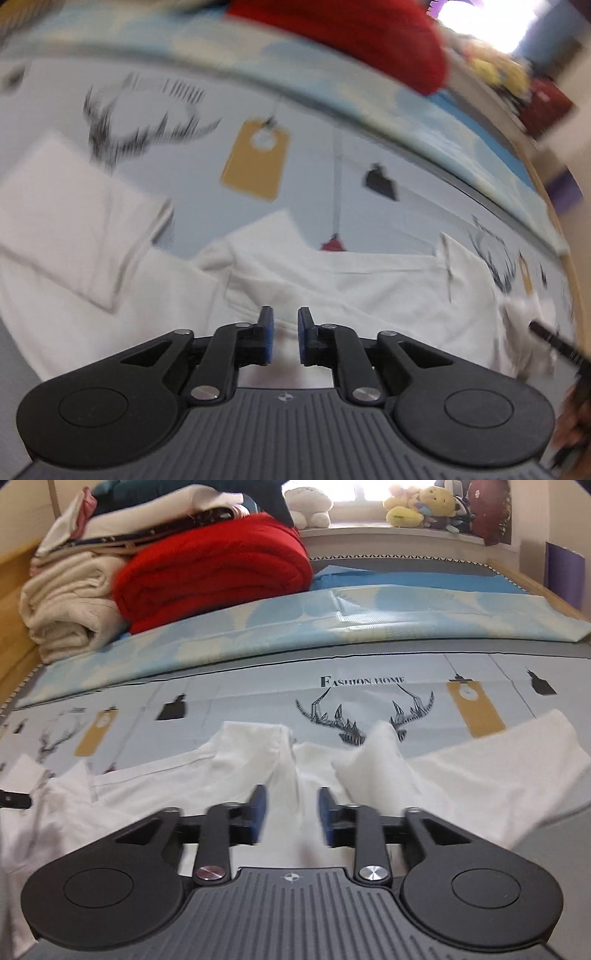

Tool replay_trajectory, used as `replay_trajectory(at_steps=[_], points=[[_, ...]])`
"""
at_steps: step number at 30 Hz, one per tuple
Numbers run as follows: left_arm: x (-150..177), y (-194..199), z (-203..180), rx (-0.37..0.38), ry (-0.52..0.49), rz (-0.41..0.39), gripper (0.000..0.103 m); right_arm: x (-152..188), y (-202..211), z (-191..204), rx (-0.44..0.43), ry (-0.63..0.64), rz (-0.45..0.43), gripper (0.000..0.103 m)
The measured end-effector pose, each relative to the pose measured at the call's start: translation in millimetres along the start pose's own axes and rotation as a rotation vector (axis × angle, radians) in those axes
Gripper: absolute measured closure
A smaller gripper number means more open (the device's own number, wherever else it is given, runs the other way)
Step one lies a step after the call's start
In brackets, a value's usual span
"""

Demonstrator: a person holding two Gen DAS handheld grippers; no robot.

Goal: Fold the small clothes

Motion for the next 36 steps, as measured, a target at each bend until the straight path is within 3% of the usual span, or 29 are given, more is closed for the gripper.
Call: replay_trajectory(at_steps=[1, 3, 5, 7, 10, 12, 14, 15, 17, 20, 24, 26, 28, 29, 30, 31, 33, 36], points=[[-3, -8, 2, 0.008, 0.033, 0.020, 0.086, 0, -11, -1, -0.004, -0.014, 0.011, 0.061], [-10, -19, 2, 0.013, 0.060, 0.032, 0.065, -3, -28, 1, -0.025, -0.013, 0.026, 0.061], [-20, -27, 5, -0.019, 0.075, 0.010, 0.054, -9, -42, 5, -0.030, 0.020, 0.034, 0.060], [-26, -35, 8, -0.037, 0.095, 0.007, 0.054, -13, -56, 5, -0.033, 0.028, 0.042, 0.058], [-29, -46, 7, -0.058, 0.068, 0.011, 0.057, -14, -75, 6, -0.049, 0.027, 0.069, 0.058], [-32, -52, 3, -0.124, -0.021, -0.005, 0.086, -10, -86, 7, -0.056, 0.030, 0.092, 0.058], [-36, -57, -3, -0.180, -0.118, -0.026, 0.094, -8, -95, 8, -0.063, 0.036, 0.117, 0.065], [-38, -58, -6, -0.184, -0.140, -0.038, 0.095, -8, -98, 9, -0.066, 0.043, 0.120, 0.081], [-46, -58, -12, -0.183, -0.169, -0.069, 0.098, -11, -100, 10, -0.054, 0.062, 0.109, 0.092], [-63, -56, -30, -0.150, -0.217, -0.146, 0.098, -20, -99, 4, -0.018, 0.048, 0.086, 0.097], [-87, -45, -70, -0.019, -0.267, -0.271, 0.098, -41, -85, -22, 0.112, -0.017, 0.018, 0.098], [-95, -35, -89, 0.008, -0.308, -0.352, 0.094, -50, -75, -34, 0.159, -0.052, -0.027, 0.098], [-103, -29, -100, -0.040, -0.329, -0.409, 0.082, -57, -68, -40, 0.158, -0.060, -0.060, 0.098], [-105, -25, -101, -0.040, -0.327, -0.403, 0.064, -57, -68, -38, 0.129, -0.045, -0.046, 0.094], [-105, -22, -102, -0.018, -0.319, -0.387, 0.055, -54, -71, -36, 0.088, -0.036, -0.006, 0.090], [-105, -19, -101, 0.006, -0.308, -0.371, 0.055, -49, -73, -36, 0.046, -0.030, 0.036, 0.085], [-101, -18, -97, 0.019, -0.310, -0.323, 0.056, -45, -65, -53, 0.095, -0.030, 0.035, 0.063], [-87, -26, -87, 0.004, -0.326, -0.250, 0.056, -27, -57, -90, 0.151, -0.126, 0.066, 0.061]])
Point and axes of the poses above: each gripper's, at about its wrist camera, not at the fingertips, and y roughly against the way its jaws point, z to its left, x to its underside, the point moved 10 cm from there along -y, roughly the way its jaws point, and after that the axes turned 13 degrees about y, right-handed, at the moved point
